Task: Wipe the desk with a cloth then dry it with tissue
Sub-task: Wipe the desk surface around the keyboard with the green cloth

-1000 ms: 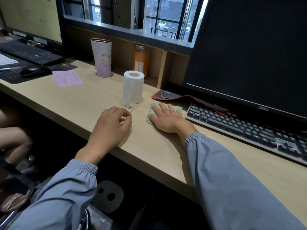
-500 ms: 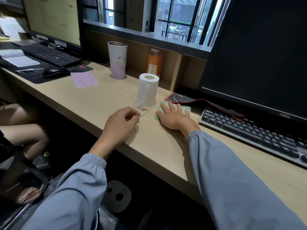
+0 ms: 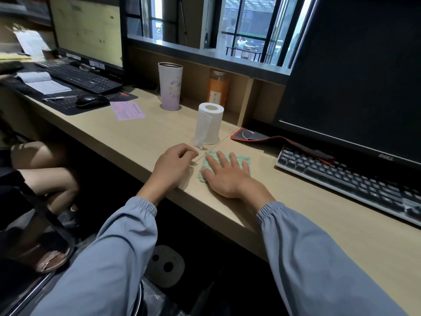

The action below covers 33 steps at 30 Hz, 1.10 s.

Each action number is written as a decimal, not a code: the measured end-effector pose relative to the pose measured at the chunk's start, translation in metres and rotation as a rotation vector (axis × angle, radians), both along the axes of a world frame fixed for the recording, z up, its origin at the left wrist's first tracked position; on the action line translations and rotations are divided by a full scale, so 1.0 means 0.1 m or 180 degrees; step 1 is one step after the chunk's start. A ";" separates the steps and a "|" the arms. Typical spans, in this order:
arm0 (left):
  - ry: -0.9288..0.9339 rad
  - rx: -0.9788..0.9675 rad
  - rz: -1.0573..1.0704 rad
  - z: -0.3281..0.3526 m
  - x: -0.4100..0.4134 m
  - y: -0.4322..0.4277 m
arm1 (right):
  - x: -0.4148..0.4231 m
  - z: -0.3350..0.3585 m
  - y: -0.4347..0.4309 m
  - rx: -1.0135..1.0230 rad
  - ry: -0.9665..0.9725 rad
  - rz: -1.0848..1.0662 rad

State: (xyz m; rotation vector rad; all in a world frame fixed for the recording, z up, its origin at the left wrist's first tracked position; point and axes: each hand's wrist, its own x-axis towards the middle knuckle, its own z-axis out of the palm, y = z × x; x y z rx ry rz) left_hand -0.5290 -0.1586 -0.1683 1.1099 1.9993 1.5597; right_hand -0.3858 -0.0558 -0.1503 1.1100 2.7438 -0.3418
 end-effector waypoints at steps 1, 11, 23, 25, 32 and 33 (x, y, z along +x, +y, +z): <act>-0.0145 0.0084 -0.0030 0.01 0.00 -0.01 | 0.01 0.00 -0.06 0.0001 -0.0004 0.0072; -0.0524 0.0340 -0.0212 0.07 0.01 -0.09 | 0.13 -0.11 -0.61 0.0341 0.0177 0.0782; -0.0627 0.0559 -0.0368 0.10 0.27 -0.15 | 0.74 -0.07 -0.72 0.0605 0.0289 0.1701; -0.0447 0.0518 -0.0399 0.11 0.38 -0.15 | 0.93 -0.06 -0.70 0.0559 0.0274 0.1679; 0.0698 0.0326 -0.0847 0.12 1.07 -0.10 | 1.75 -0.05 -0.69 0.0372 0.0205 0.1335; 0.0855 0.0305 -0.0964 0.12 1.20 -0.09 | 1.89 -0.05 -0.70 0.0369 0.0184 0.1257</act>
